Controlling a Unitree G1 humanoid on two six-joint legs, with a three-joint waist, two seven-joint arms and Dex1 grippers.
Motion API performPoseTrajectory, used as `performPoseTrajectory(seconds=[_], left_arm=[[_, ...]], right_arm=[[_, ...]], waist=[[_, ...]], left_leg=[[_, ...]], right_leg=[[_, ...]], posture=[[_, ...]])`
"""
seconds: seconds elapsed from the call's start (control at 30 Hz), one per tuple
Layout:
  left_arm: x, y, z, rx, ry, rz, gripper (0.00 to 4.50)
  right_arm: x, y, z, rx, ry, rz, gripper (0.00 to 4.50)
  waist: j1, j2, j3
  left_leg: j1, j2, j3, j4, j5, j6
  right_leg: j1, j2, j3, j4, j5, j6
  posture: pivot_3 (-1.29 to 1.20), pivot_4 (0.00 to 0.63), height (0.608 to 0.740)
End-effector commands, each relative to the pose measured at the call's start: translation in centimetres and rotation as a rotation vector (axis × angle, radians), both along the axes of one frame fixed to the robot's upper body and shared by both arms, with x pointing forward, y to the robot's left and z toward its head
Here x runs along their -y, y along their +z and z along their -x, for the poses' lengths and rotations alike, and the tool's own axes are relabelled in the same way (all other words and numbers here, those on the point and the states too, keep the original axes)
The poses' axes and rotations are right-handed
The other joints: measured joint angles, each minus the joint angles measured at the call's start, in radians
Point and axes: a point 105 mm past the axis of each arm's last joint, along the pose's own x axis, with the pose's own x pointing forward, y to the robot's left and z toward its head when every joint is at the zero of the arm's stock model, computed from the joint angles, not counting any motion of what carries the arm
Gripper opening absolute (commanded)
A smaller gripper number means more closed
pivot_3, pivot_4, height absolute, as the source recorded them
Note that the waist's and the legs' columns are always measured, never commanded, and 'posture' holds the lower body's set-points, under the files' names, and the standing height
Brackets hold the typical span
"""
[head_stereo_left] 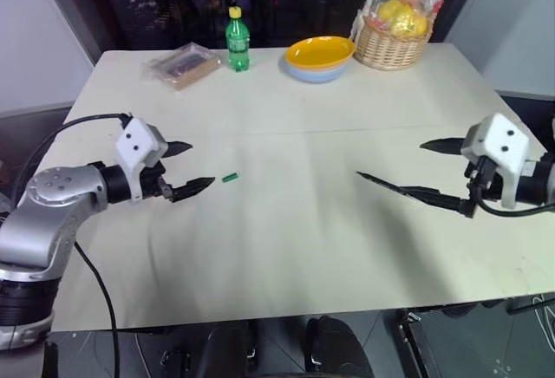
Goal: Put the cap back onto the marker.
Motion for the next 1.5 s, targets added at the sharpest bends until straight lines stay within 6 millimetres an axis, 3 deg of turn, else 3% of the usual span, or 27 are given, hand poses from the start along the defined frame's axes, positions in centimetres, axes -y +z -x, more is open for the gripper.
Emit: performPoseTrajectory(seconds=[0.03, 0.23, 0.43, 0.6, 0.73, 1.0, 1.5], left_arm=[[0.2, 0.6, -0.2, 0.028, -0.006, -0.001, 4.43], [0.1, -1.0, -1.4, -0.018, -0.021, 0.006, 4.43], [0.3, -2.8, -4.0, -0.04, -0.055, 0.053, 4.43], [0.8, -4.6, -6.0, -0.033, -0.081, 0.049, 4.43], [1.2, -6.1, -6.8, -0.055, -0.113, 0.004, 4.43], [1.9, -7.1, -8.2, -0.06, -0.132, -0.021, 4.43], [2.4, -8.9, -8.9, -0.076, -0.151, -0.143, 4.43]], right_arm=[[-0.8, 1.0, 0.2, 0.05, 0.024, 0.003, 4.5], [-1.1, 0.9, 0.3, 0.05, 0.022, -0.006, 4.5], [-2.0, 0.5, 0.5, 0.059, 0.02, -0.044, 4.5], [-4.5, 0.2, 1.3, 0.036, 0.062, -0.163, 4.5], [-5.3, -0.2, 1.8, 0.022, 0.059, -0.194, 4.5], [-5.4, -0.5, 2.4, 0.021, 0.029, -0.208, 4.5], [-4.9, -0.7, 2.8, 0.038, -0.009, -0.199, 4.5]], waist=[[0.0, 0.0, 0.0], [0.001, 0.0, 0.0], [0.002, 0.0, 0.0], [0.001, 0.0, 0.0], [0.002, 0.0, 0.0], [0.003, -0.001, 0.0], [0.003, -0.001, 0.0]], left_leg=[[0.0, 0.0, 0.0, 0.0, 0.0, 0.0], [0.0, 0.0, 0.0, 0.0, 0.0, 0.0], [-0.001, 0.0, 0.0, 0.0, 0.0, 0.0], [-0.002, 0.0, 0.0, 0.0, 0.0, 0.0], [-0.004, 0.0, 0.0, 0.001, 0.0, 0.001], [-0.008, -0.001, -0.001, 0.003, 0.0, 0.002], [-0.008, -0.001, -0.002, 0.004, 0.0, 0.003]], right_leg=[[0.0, 0.0, 0.0, 0.0, 0.0, 0.0], [0.0, 0.0, 0.0, 0.0, 0.0, 0.0], [0.0, 0.0, 0.0, 0.0, 0.0, 0.0], [-0.001, 0.0, -0.001, 0.0, 0.0, 0.0], [-0.003, 0.001, -0.002, 0.0, 0.001, 0.001], [-0.004, 0.003, -0.005, 0.0, 0.003, 0.004], [-0.004, 0.004, -0.005, 0.0, 0.004, 0.006]], posture=[[0.0, 0.15, 0.74], [0.0, 0.15, 0.74], [0.0, 0.15, 0.74], [0.0, 0.15, 0.74], [0.0, 0.15, 0.74], [0.0, 0.15, 0.74], [0.0, 0.15, 0.74]])
